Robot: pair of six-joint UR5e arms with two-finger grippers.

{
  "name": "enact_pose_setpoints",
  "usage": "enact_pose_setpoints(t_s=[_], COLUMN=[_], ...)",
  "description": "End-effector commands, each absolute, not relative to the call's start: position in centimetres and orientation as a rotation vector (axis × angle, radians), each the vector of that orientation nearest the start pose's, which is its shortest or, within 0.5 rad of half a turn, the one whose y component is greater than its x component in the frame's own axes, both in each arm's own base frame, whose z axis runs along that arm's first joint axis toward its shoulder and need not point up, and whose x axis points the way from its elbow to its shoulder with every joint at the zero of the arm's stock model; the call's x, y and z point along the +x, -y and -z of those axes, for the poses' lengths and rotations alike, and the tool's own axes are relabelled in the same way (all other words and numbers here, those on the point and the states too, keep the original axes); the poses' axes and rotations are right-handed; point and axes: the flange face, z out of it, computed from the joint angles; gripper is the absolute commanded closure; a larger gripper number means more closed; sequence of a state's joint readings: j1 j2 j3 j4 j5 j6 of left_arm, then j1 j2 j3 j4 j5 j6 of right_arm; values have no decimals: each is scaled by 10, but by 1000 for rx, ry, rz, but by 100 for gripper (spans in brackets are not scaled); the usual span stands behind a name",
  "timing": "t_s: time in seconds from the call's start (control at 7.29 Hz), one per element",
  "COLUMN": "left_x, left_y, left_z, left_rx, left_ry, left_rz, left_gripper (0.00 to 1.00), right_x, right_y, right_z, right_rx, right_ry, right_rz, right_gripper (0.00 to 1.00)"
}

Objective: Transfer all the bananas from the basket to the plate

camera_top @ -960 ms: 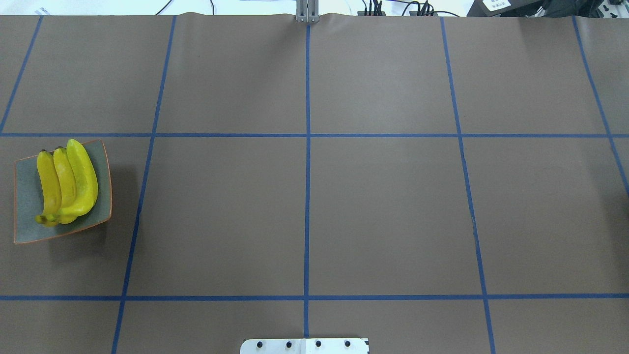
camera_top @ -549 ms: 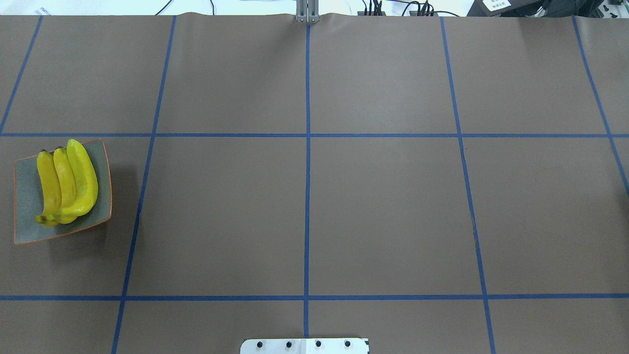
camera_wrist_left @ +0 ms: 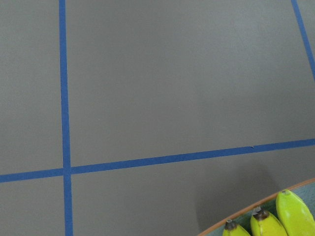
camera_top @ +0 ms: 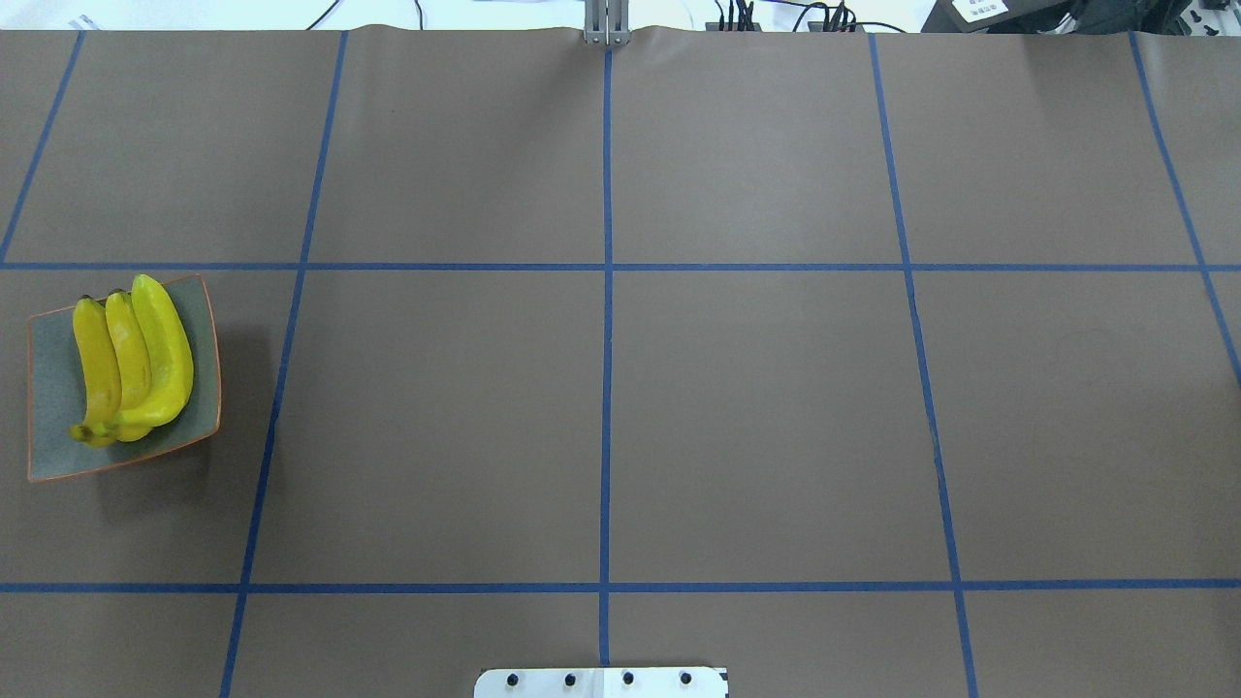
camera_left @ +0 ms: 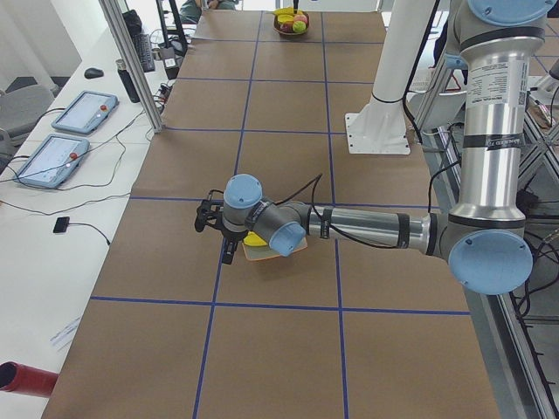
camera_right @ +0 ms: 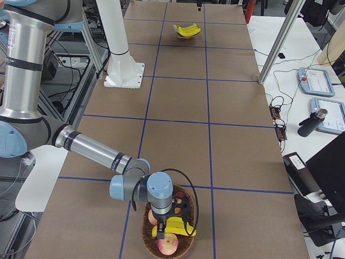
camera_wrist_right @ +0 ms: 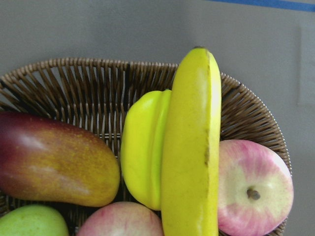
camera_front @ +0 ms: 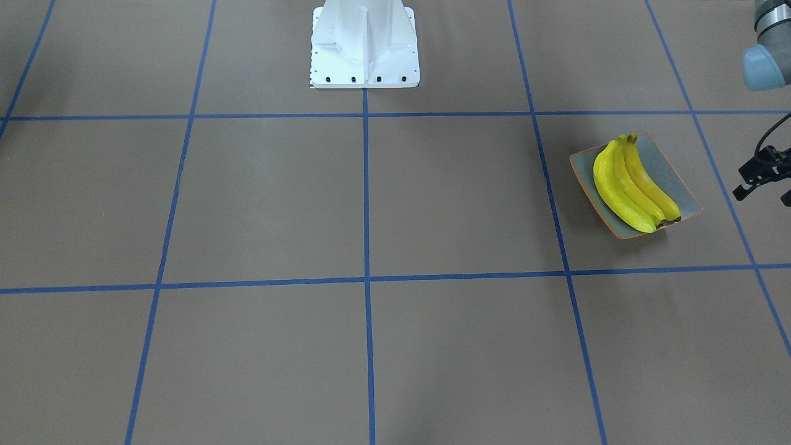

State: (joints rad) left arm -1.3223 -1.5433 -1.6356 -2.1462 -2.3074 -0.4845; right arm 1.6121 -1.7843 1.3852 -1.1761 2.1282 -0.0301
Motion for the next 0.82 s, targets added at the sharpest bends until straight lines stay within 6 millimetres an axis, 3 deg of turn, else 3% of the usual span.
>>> enact_pose_setpoints(t_s=[0.0,0.41,0.69], left_x=[60,59,59], left_y=[505,504,504], left_z=[-575,-570,-568], left_rx=[291,300,303], left_ry=[-872,-876,-877], left_rz=[-6,-11,-12], left_gripper=[0,0,0], right_x=[97,96,96], right_y=[376,376,379], right_z=[-825,-834,-833], right_rx=[-8,-31,-34], right_ry=[553,560,558], right_rz=[-46,-94,-100], right_gripper=[4,7,18])
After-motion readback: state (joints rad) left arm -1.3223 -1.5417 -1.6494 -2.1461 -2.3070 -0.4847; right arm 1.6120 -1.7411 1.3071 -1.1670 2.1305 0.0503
